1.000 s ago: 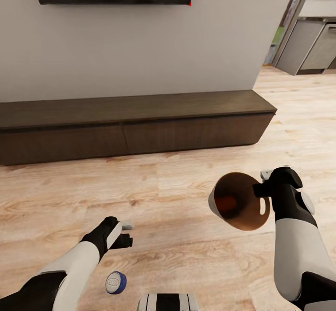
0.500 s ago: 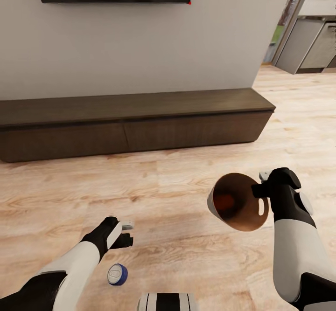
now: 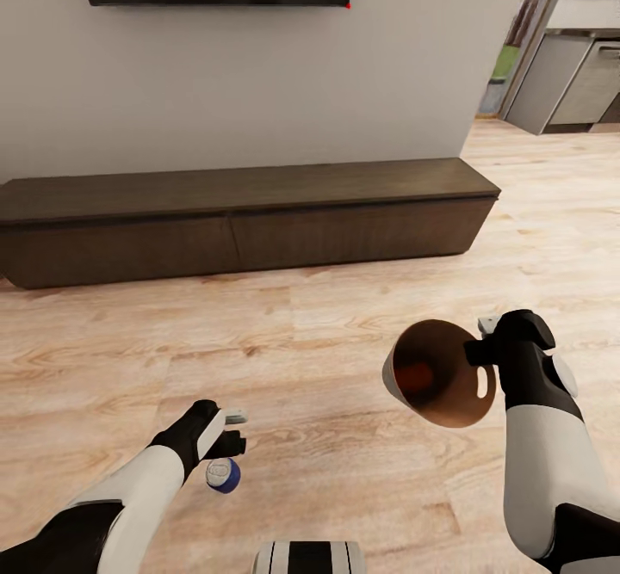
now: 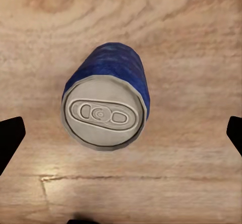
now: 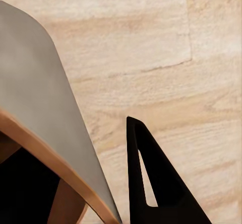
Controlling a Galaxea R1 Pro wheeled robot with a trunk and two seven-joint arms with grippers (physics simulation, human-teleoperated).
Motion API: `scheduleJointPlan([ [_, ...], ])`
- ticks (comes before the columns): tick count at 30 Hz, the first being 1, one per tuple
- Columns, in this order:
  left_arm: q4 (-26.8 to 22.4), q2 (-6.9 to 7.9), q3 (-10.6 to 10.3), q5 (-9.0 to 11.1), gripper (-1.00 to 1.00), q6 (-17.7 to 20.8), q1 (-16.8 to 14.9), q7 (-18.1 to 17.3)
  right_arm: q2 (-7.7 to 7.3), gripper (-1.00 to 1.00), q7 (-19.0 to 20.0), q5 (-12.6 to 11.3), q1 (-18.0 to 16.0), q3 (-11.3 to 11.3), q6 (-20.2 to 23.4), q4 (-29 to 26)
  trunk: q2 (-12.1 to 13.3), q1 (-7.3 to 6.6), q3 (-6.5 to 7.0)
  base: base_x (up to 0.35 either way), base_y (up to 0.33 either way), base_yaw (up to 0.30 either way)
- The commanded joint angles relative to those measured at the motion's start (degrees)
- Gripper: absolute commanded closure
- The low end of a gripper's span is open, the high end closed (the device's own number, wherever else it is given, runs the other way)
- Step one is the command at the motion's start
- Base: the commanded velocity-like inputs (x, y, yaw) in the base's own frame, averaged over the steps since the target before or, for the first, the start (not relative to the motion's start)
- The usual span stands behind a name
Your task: Put the three can of soda from the living room inside the tash can in the kitchen.
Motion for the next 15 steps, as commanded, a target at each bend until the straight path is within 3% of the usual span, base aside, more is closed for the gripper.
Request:
scheduleJointPlan([
  [1,0.0,0.00,0.0,0.0,-1.00,0.0,0.0,0.0,0.01,1.00,0.2,-0.6,0.0,0.0,0.2,0.0,0.0,-0.01,0.00,-0.085,0.000,0.000],
  [11,0.0,0.00,0.0,0.1,-1.00,0.0,0.0,0.0,0.01,1.00,0.2,-0.7,0.2,0.0,0.2,0.0,0.0,-0.01,0.00,-0.245,0.000,0.000],
  [15,0.0,0.00,0.0,0.3,-1.00,0.0,0.0,0.0,0.08,1.00,0.2,-0.7,0.3,0.1,0.2,0.0,0.0,-0.01,0.00,-0.093,0.000,0.000],
])
